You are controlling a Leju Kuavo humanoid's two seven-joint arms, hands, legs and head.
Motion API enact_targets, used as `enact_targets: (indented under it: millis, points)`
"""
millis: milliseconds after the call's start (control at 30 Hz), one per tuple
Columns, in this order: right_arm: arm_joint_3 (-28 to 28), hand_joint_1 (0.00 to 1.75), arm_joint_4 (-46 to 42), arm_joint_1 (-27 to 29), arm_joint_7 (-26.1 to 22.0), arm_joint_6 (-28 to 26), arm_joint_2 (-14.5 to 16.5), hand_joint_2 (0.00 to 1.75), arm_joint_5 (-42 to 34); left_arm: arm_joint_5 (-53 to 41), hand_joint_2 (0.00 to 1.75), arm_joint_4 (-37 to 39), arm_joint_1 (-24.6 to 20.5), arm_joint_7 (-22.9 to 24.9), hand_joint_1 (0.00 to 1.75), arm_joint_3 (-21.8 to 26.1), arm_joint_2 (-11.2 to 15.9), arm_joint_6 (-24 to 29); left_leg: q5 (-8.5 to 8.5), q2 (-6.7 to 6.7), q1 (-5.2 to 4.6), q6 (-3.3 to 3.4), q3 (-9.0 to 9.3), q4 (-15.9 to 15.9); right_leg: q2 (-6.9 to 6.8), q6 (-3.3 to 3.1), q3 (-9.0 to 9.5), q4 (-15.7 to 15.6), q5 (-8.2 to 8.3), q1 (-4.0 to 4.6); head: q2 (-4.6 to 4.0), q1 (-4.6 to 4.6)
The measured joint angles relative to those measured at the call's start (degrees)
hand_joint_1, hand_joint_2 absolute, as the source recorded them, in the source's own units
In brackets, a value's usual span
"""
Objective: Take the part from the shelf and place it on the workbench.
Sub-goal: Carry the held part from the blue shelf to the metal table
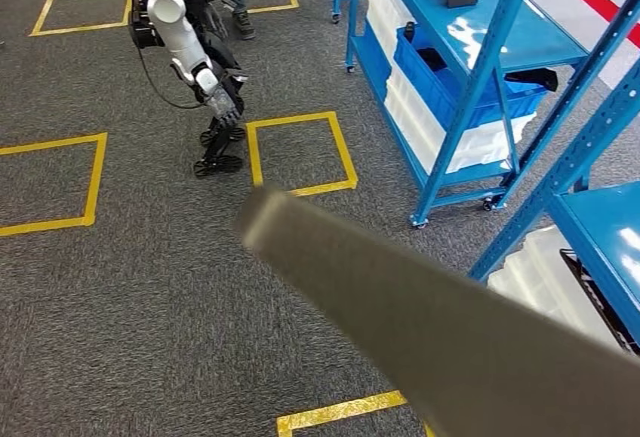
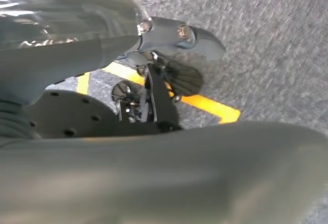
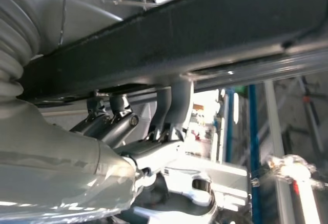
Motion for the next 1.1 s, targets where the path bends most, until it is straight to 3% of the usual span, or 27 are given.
enact_targets:
  millis: [33, 100, 133, 200, 233, 267, 300, 367, 433, 500, 533, 567, 633, 700, 733, 767, 800, 867, 933, 967, 1033, 1100]
  points:
    - [0.02, 1.75, 0.00, -0.19, 0.02, 0.04, 0.02, 1.75, -0.01, 0.14, 1.75, 0.00, 0.12, 0.00, 0.00, 0.16, -0.01, 0.02, 0.05, -0.61, 0.10, 0.33, 0.28, -0.34, 0.94, 0.23, 0.19, 0.26, -0.44, -0.11, 0.00, -0.01]
    - [0.03, 1.75, 0.03, -0.43, 0.03, 0.14, 0.02, 1.75, -0.12, 0.16, 1.75, 0.00, 0.07, 0.02, 0.00, 0.43, -0.04, 0.02, 0.13, -1.78, 0.43, 0.94, 0.91, -0.92, 4.56, 0.36, -1.22, 3.94, -2.74, -0.26, 0.00, 0.10]
    - [0.02, 1.75, 0.12, -0.40, 0.04, 0.19, 0.00, 1.75, -0.17, 0.10, 1.75, 0.00, -0.06, 0.03, 0.00, 0.50, -0.11, 0.03, 0.07, -2.50, 0.39, 1.15, 1.02, -0.97, 6.21, 0.27, -3.10, 7.52, -4.34, -0.24, 0.00, 0.13]
    - [0.02, 1.75, 0.43, -0.26, 0.08, 0.38, -0.03, 1.75, -0.24, -0.16, 1.75, 0.00, -0.26, 0.13, 0.00, 0.53, -0.25, 0.15, -0.07, -4.15, 0.28, 1.40, 1.15, -0.96, 7.27, 0.17, -7.46, 14.52, -6.36, -0.13, 0.00, 0.16]
    - [0.03, 1.75, 0.64, -0.22, 0.09, 0.51, -0.04, 1.75, -0.31, -0.30, 1.75, 0.00, -0.24, 0.19, 0.00, 0.53, -0.32, 0.30, -0.13, -5.02, 0.23, 1.45, 1.27, -0.94, 7.39, 0.14, -8.71, 15.80, -5.82, -0.09, 0.00, 0.15]
    - [0.04, 1.75, 0.83, -0.23, 0.09, 0.64, -0.04, 1.75, -0.41, -0.40, 1.75, 0.00, -0.20, 0.25, 0.00, 0.53, -0.35, 0.46, -0.22, -5.90, 0.22, 1.45, 1.48, -0.93, 7.54, 0.08, -8.87, 14.74, -4.03, -0.07, 0.00, 0.15]
    - [0.05, 1.75, 0.95, -0.23, 0.08, 0.78, -0.04, 1.75, -0.57, -0.46, 1.75, 0.00, -0.15, 0.28, 0.00, 0.53, -0.40, 0.59, -0.36, -6.79, 0.22, 1.40, 1.75, -0.89, 8.07, -0.01, -8.01, 11.56, -1.28, -0.08, 0.00, 0.16]
    - [0.05, 1.75, 1.14, -0.21, 0.00, 1.00, -0.05, 1.75, -0.92, -0.51, 1.75, 0.00, -0.15, 0.34, 0.00, 0.54, -0.52, 0.73, -0.71, -8.51, 0.32, 1.12, 1.96, -0.67, 10.91, -0.21, -5.66, 4.64, 2.89, -0.29, 0.00, 0.13]
    - [0.07, 1.75, 1.31, -0.14, -0.14, 1.11, -0.08, 1.75, -1.31, -0.69, 1.75, 0.00, -0.20, 0.42, 0.00, 0.53, -0.64, 0.92, -0.78, -9.95, 0.63, 0.55, 1.49, -0.49, 13.07, -0.38, -4.60, 1.55, 3.46, -0.32, 0.00, 0.12]
    - [0.07, 1.75, 1.38, -0.16, -0.29, 1.14, -0.05, 1.75, -1.74, -0.96, 1.75, 0.00, 0.03, 0.61, 0.00, 0.52, -0.72, 1.20, -0.66, -11.19, 0.94, -0.14, 1.07, -0.56, 12.26, -0.74, -4.27, 0.82, 3.20, -0.22, 0.00, 0.13]
    - [0.05, 1.75, 1.37, -0.19, -0.36, 1.15, -0.02, 1.75, -1.90, -1.04, 1.75, 0.00, 0.20, 0.69, 0.00, 0.52, -0.74, 1.34, -0.87, -10.62, 0.88, -0.42, 0.94, -0.33, 11.47, -1.04, -4.02, 0.58, 3.23, -0.27, 0.00, 0.10]
    - [0.03, 1.75, 1.36, -0.21, -0.42, 1.16, 0.03, 1.75, -2.02, -1.06, 1.75, 0.00, 0.27, 0.78, 0.00, 0.52, -0.74, 1.48, -1.50, -9.30, 0.78, -0.69, 0.48, 0.66, 10.58, -1.35, -3.72, 0.34, 3.23, -0.37, 0.00, 0.08]
    - [-0.03, 1.75, 1.34, -0.08, -0.48, 1.21, 0.07, 1.75, -2.12, -1.08, 1.75, 0.00, 0.18, 0.87, 0.00, 0.52, -0.74, 1.75, -4.01, -5.53, 0.76, -1.20, -2.00, 5.64, 8.63, -1.88, -3.17, 0.08, 3.00, -0.37, 0.00, 0.01]
    - [-0.06, 1.75, 1.34, 0.18, -0.52, 1.22, 0.07, 1.75, -2.22, -1.11, 1.75, 0.00, 0.09, 1.03, 0.00, 0.51, -0.74, 2.01, -6.39, -3.96, 1.15, -1.72, -5.66, 12.33, 6.63, -2.06, -2.78, 0.07, 2.55, -0.26, 0.00, 0.00]
    - [-0.07, 1.75, 1.34, 0.31, -0.55, 1.22, 0.07, 1.75, -2.28, -1.13, 1.75, 0.00, 0.16, 1.11, 0.00, 0.50, -0.74, 2.16, -6.40, -3.71, 1.32, -1.92, -6.64, 13.94, 5.69, -2.02, -2.54, 0.08, 2.29, -0.24, 0.00, 0.00]
    - [-0.07, 1.75, 1.34, 0.40, -0.58, 1.22, 0.07, 1.75, -2.35, -1.15, 1.75, 0.00, 0.28, 1.20, 0.00, 0.50, -0.74, 2.30, -5.44, -3.50, 1.44, -2.06, -6.60, 13.59, 4.83, -1.94, -2.23, 0.08, 2.01, -0.24, 0.00, 0.00]
    - [-0.09, 1.75, 1.30, 0.45, -0.61, 1.22, 0.07, 1.75, -2.41, -1.18, 1.75, 0.00, 0.40, 1.27, 0.00, 0.50, -0.74, 2.43, -3.58, -3.15, 1.51, -2.10, -5.45, 11.12, 4.08, -1.84, -1.85, 0.08, 1.71, -0.24, 0.00, 0.00]
    - [-0.16, 1.75, 1.08, 0.48, -0.66, 1.22, 0.07, 1.75, -2.56, -1.22, 1.75, 0.00, 0.48, 1.36, 0.00, 0.50, -0.74, 2.54, -0.13, -0.83, 1.12, -1.77, -2.03, 4.10, 2.77, -1.47, -1.05, 0.08, 1.05, -0.12, 0.00, 0.00]
    - [-0.28, 1.75, 0.85, 0.50, -0.70, 1.22, 0.02, 1.75, -2.69, -1.27, 1.75, 0.00, 0.33, 1.40, 0.00, 0.49, -0.74, 2.58, 0.62, 1.28, 0.42, -0.98, -0.29, 0.44, 1.67, -0.88, -0.58, 0.03, 0.52, 0.10, 0.00, 0.03]
    - [-0.32, 1.75, 0.81, 0.50, -0.71, 1.22, -0.01, 1.75, -2.73, -1.39, 1.75, 0.00, 0.33, 1.44, 0.00, 0.49, -0.74, 2.58, 0.28, 1.37, 0.05, -0.58, -0.23, 0.27, 1.12, -0.57, -0.41, -0.07, 0.35, 0.15, 0.00, 0.04]
    - [-0.35, 1.75, 0.56, 0.52, -0.70, 1.24, -0.04, 1.75, -2.76, -1.69, 1.75, 0.00, 0.50, 1.51, 0.00, 0.47, -0.74, 2.59, 0.15, 0.28, -0.01, 0.13, 0.11, -0.24, 0.28, 0.06, 0.31, -0.31, -0.16, -0.12, 0.00, 0.04]
    - [-0.37, 1.75, 0.22, 0.39, -0.73, 1.25, -0.05, 1.75, -2.83, -1.91, 1.75, 0.00, 0.60, 1.55, 0.00, 0.47, -0.72, 2.60, 0.18, -0.89, 0.29, 0.72, 0.92, -0.91, 2.35, 0.45, 0.21, 1.61, -1.71, -0.27, 0.00, 0.09]
